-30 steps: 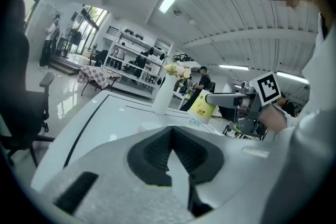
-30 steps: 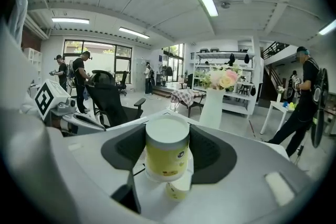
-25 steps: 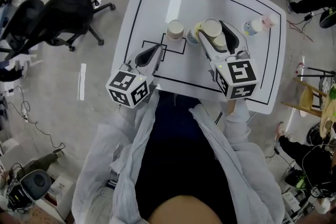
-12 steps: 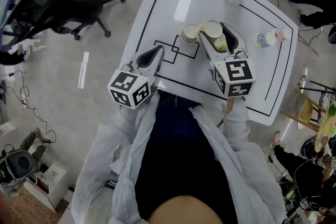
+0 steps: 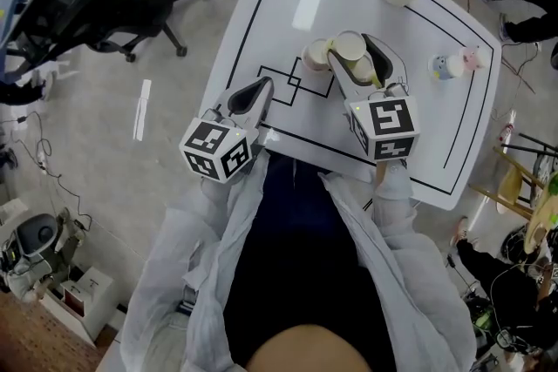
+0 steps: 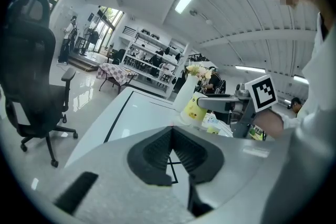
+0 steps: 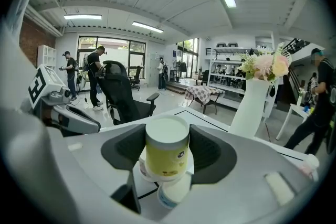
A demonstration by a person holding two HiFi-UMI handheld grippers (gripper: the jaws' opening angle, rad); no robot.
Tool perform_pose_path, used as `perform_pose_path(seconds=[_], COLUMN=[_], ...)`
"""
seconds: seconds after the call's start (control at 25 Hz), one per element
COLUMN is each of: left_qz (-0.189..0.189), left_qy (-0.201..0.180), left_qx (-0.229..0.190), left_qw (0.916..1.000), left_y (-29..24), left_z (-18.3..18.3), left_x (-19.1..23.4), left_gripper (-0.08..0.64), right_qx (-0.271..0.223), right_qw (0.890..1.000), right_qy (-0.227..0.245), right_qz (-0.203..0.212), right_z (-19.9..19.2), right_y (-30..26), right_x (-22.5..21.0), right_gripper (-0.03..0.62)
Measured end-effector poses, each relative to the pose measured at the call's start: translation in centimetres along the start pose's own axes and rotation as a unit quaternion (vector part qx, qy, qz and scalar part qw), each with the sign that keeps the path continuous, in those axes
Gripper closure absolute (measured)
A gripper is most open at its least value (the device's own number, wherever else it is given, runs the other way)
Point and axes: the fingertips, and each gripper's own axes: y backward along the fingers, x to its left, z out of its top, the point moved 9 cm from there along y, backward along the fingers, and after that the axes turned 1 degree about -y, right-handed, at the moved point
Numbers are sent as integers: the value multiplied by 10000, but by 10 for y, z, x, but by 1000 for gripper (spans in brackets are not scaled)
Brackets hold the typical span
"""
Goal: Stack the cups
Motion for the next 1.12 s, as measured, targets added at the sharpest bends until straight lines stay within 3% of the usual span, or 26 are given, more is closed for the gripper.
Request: perform_pose_path(seconds=[0.56, 0.88, 1.12], left_qz=[-5, -122, -471], left_qy=[43, 20, -84], left_qx=[2, 28, 121], left_qw=[10000, 9999, 9988], left_y=[1, -2, -7], left_z=[-3, -1, 0], left_x=[-1, -4, -13], left_gripper=[563, 563, 563], right_qx=[-164, -302, -411], right_qw=[9995, 9991, 9983], right_qy=[-246, -291, -330], right_qz=[-71, -41, -236], right_z=[-4, -4, -2], right_y=[0, 1, 15], right_x=[1, 4, 5], right_gripper=[316, 179, 164])
